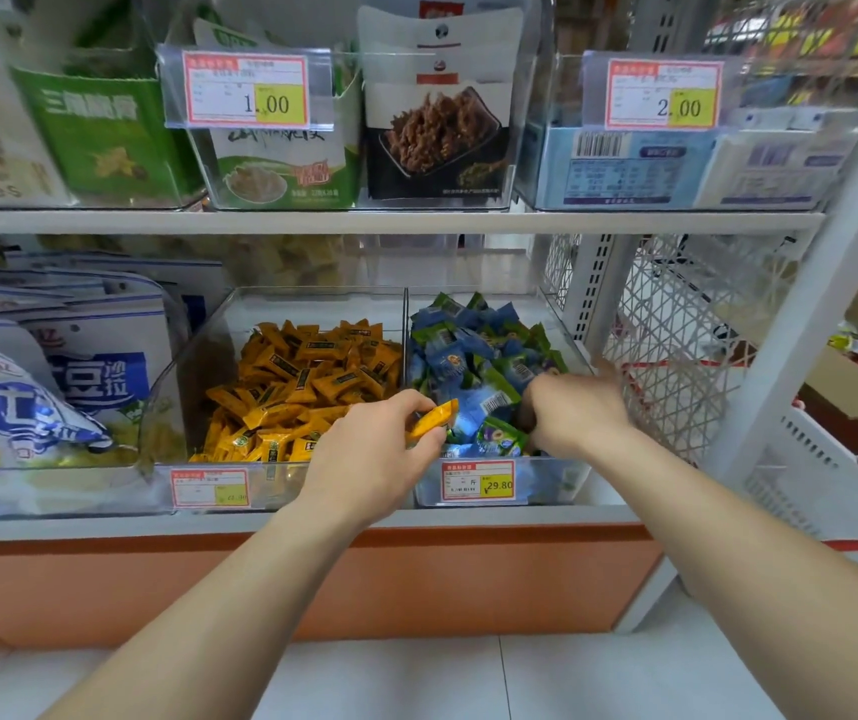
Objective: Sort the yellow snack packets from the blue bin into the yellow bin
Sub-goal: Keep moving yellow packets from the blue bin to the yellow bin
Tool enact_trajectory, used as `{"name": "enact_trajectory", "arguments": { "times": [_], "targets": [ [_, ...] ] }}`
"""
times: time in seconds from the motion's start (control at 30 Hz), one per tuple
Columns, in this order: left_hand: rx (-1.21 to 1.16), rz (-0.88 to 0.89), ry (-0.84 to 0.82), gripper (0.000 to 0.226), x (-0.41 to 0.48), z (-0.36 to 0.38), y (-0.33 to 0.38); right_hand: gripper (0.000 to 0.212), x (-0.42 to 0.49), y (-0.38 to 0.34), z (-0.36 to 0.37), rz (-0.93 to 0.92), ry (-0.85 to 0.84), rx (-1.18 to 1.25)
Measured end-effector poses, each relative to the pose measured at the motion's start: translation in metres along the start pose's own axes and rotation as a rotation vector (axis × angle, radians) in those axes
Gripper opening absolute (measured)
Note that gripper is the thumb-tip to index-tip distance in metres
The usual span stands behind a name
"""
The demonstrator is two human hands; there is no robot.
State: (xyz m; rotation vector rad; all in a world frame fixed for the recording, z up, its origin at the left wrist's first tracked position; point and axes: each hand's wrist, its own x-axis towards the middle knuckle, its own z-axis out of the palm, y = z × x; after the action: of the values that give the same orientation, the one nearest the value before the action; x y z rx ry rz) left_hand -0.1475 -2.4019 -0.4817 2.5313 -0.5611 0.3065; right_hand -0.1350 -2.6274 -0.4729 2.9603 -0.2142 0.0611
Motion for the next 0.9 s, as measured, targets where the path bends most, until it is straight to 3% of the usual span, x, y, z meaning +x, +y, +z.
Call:
{"name": "enact_trajectory", "arguments": {
  "times": [0.17,0.27,0.43,0.53,0.7,0.8,0.9],
  "targets": [
    [-0.092,-0.021,-0.001,0.026,0.001,0.000,0.001,0.013,-0.011,0.020,-0.021,-0.093,0.045,0.489],
    [-0.213,-0.055,0.015,0.020,0.003,-0.001,0.006,0.017,-0.021,0.038,-0.031,-0.062,0.169,0.585],
    [-0.592,-0.087,-0.002,0.009,0.008,-0.002,0.026,0.026,-0.046,0.055,-0.033,-0.109,0.221,1.054],
    [-0.806,-0.051,0.003,0.015,0.010,-0.002,0.045,0.027,-0.057,0.053,-0.039,-0.150,0.231,1.244],
    [-1.225,-0.137,-0.145,0.019,0.008,-0.001,0.071,0.026,-0.070,0.032,-0.040,-0.227,0.137,1.584],
    [-1.181,-0.155,-0.101,0.019,0.012,-0.003,0.072,0.023,-0.072,0.027,-0.039,-0.187,0.072,1.719],
    [-0.952,-0.151,0.039,0.016,0.018,-0.013,0.054,0.019,-0.063,0.038,-0.033,-0.163,0.249,1.440]
  ]
}}
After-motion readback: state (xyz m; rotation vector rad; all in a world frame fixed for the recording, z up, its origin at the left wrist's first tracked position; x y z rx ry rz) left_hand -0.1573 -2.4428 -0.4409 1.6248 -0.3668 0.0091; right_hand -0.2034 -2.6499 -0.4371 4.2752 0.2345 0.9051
